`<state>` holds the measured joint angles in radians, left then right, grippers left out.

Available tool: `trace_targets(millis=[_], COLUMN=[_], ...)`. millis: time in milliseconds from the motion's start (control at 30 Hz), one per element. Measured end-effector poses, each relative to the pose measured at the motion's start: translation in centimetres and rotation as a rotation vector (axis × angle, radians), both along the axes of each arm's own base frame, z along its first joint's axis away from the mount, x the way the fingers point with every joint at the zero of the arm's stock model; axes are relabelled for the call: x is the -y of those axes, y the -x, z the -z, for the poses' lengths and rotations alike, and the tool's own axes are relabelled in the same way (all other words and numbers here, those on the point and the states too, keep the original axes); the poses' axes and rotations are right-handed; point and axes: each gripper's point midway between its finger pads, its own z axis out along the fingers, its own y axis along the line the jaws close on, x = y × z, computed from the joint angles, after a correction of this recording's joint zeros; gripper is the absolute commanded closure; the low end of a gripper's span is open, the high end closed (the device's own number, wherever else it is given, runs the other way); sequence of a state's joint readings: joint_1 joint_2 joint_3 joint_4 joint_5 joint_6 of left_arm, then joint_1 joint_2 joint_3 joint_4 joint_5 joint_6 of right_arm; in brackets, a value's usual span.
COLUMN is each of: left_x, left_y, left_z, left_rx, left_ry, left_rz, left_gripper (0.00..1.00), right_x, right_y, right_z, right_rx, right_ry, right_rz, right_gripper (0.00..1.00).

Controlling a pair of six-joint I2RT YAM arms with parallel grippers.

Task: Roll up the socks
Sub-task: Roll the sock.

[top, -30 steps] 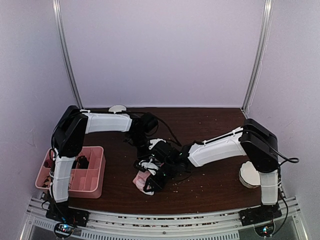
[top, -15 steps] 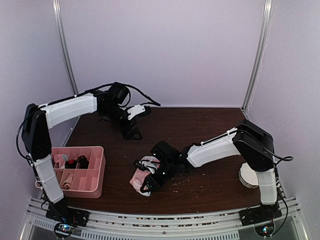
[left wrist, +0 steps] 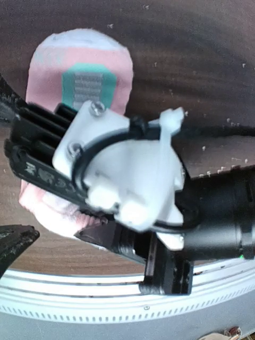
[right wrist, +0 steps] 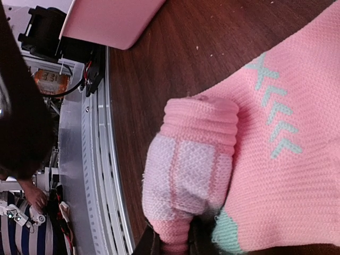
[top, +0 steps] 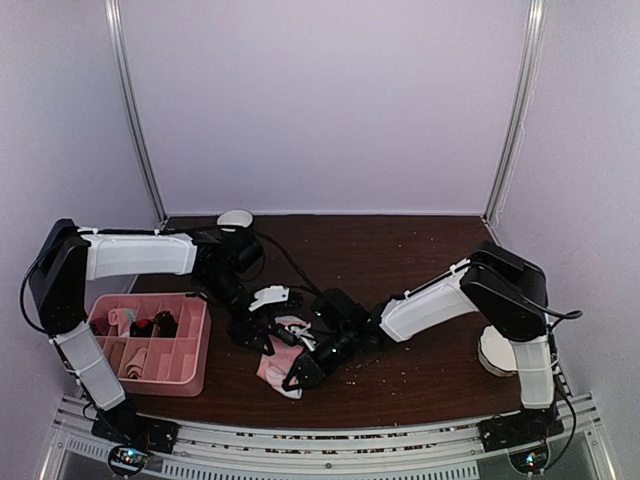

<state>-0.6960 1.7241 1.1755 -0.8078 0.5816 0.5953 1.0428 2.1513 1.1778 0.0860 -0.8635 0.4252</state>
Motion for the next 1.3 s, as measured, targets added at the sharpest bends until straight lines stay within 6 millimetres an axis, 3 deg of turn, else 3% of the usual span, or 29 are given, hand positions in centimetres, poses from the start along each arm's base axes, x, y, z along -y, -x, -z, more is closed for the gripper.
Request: trace_targets(millis=[33, 100, 300, 367, 433, 567, 633, 733, 800, 900, 1200, 1267, 1300], left_x=[0.1, -0.1, -3.4, -4.0, -3.4, -1.6, -1.2, -1.1, -1.4, -1.5, 0.0, 0.0, 0.2], left_y=[0.3, -0.2, -7.5, -7.8, -6.1, 0.0, 1.8, 2.2, 2.2, 2.7, 5.8, 5.4, 5.2], left_z=[0.2, 0.4, -1.7, -2.4, -2.7, -1.7, -1.1, -0.9, -0.6, -0.2, 3.4, 4.4, 4.7], left_rx=[-0.006, -0.021, -0.035, -0.035, -0.039, -0.102, -0.126, -0.121, -0.105, -0.087, 0.026, 0.031, 0.034], left_ry=[-0.002, 0.003, 0.103, 0.140, 0.161, 0.166, 0.154, 0.151, 0.147, 0.125, -0.057, -0.094, -0.103], left_rz=[0.001, -0.047, -0.336, -0.340, -0.283, -0.103, -0.052, -0.041, -0.041, -0.027, 0.133, 0.137, 0.139], left_gripper=[0.03, 0.02, 0.02, 0.04, 0.05, 0.02, 0.02, 0.20, 0.42, 0.58, 0.67, 0.74, 0.82], right_x=[0.0, 0.0, 0.0, 0.1, 0.1, 0.0, 0.1, 0.0, 0.1, 0.1, 0.1, 0.1, 0.1], right_y=[0.0, 0.0, 0.0, -0.1, -0.1, -0.2, -0.2, -0.2, -0.3, -0.4, -0.5, -0.5, -0.6], right_z=[0.0, 0.0, 0.0, 0.0, 0.0, 0.0, 0.0, 0.0, 0.0, 0.0, 0.0, 0.0, 0.0], right_rx=[-0.003, -0.011, -0.015, -0.016, -0.018, -0.027, -0.030, -0.036, -0.038, -0.051, -0.077, -0.082, -0.084], right_ry=[-0.003, -0.008, -0.027, -0.031, -0.035, -0.039, -0.039, -0.040, -0.041, -0.041, -0.046, -0.049, -0.050], right_rz=[0.004, 0.015, 0.036, 0.047, 0.054, 0.066, 0.069, 0.079, 0.085, 0.103, 0.140, 0.146, 0.149], right_gripper=[1.00, 1.00, 1.00, 1.00, 1.00, 1.00, 1.00, 1.00, 1.00, 1.00, 1.00, 1.00, 1.00])
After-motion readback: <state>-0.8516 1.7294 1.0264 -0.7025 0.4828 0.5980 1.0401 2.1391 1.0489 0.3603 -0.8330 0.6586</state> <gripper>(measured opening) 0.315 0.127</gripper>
